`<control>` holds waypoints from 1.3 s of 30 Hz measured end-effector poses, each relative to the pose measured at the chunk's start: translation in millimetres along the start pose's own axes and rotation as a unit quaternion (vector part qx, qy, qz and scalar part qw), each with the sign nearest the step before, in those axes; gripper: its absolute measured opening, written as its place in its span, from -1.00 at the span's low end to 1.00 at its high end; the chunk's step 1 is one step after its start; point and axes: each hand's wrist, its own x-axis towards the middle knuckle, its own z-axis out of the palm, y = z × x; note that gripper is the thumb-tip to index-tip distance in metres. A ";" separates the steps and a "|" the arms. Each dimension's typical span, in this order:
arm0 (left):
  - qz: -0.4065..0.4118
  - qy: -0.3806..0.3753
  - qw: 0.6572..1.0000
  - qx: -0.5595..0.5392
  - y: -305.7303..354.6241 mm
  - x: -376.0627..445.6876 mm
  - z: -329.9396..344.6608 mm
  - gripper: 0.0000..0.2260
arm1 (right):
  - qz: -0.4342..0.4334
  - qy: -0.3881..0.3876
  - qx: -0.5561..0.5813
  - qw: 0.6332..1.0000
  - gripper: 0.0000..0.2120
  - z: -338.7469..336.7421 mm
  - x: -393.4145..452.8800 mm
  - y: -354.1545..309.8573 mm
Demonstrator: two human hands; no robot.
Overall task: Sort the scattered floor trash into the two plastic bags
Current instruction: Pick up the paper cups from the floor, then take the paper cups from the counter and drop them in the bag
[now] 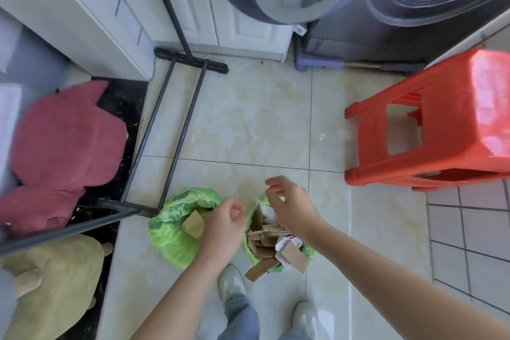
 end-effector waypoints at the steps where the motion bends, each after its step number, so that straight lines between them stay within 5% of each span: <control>1: 0.007 0.008 1.000 -0.004 21.0 -12.0 2.5 -0.88 | -0.007 0.004 -0.004 1.000 -0.73 -18.7 -10.0 -5.4; 20: 0.077 0.146 0.974 -0.155 323.7 -186.0 125.8 -0.84 | -0.094 0.057 0.041 0.993 -0.77 -369.5 -141.6 -42.8; 39: 0.208 0.238 0.932 -0.176 515.2 -149.4 2.1 -0.78 | -0.229 0.135 0.063 0.962 -0.81 -527.7 -80.6 -221.2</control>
